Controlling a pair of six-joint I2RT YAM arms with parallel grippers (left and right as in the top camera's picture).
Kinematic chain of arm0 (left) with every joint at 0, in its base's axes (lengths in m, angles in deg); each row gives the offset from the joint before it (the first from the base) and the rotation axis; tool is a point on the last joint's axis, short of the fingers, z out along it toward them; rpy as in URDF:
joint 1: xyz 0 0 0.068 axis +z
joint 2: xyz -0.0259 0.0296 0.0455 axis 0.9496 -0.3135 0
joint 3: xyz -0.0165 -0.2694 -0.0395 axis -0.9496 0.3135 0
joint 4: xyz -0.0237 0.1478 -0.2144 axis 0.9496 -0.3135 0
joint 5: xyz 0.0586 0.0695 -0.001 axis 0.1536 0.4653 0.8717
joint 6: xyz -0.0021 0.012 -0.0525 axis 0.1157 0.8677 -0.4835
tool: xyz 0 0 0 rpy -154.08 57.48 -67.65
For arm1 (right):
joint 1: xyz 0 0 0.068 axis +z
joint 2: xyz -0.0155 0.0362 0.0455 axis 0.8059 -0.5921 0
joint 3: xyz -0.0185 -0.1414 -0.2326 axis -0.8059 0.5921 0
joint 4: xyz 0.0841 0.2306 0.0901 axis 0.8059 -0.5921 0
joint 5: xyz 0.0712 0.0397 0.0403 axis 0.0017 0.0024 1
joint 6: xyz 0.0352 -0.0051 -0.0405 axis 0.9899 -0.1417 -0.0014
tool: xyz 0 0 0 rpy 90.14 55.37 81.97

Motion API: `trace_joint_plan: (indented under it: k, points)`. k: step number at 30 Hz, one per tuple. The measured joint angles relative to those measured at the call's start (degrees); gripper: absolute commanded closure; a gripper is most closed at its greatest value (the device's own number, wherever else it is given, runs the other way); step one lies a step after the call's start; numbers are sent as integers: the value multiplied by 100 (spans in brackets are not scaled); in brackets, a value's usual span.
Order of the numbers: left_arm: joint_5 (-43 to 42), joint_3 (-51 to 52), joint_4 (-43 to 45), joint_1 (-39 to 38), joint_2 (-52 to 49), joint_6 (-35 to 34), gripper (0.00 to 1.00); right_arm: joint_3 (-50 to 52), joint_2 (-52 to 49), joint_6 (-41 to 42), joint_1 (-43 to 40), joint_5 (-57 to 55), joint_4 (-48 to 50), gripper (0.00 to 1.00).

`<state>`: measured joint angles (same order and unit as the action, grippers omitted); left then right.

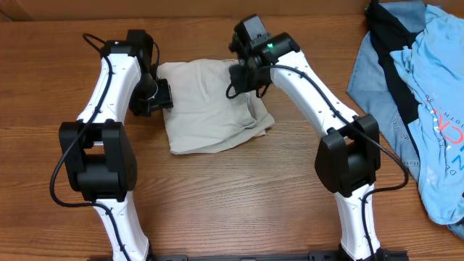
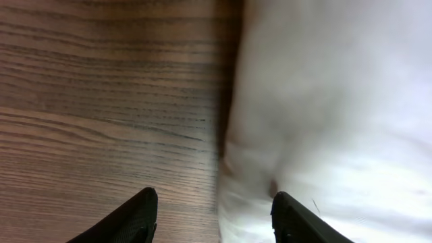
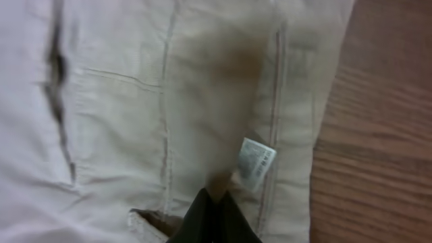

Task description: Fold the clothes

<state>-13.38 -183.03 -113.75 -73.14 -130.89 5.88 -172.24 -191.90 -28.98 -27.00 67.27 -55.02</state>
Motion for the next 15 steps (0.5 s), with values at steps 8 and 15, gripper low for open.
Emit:
trace_joint_plan:
  k: [8,15]
  points:
    - [0,0,0,0,0,2,41,1156,-155,413,-184,-621,761,96]
    - [-271,0,173,0,0,2,39,1397,-149,540,-321,-638,1038,96]
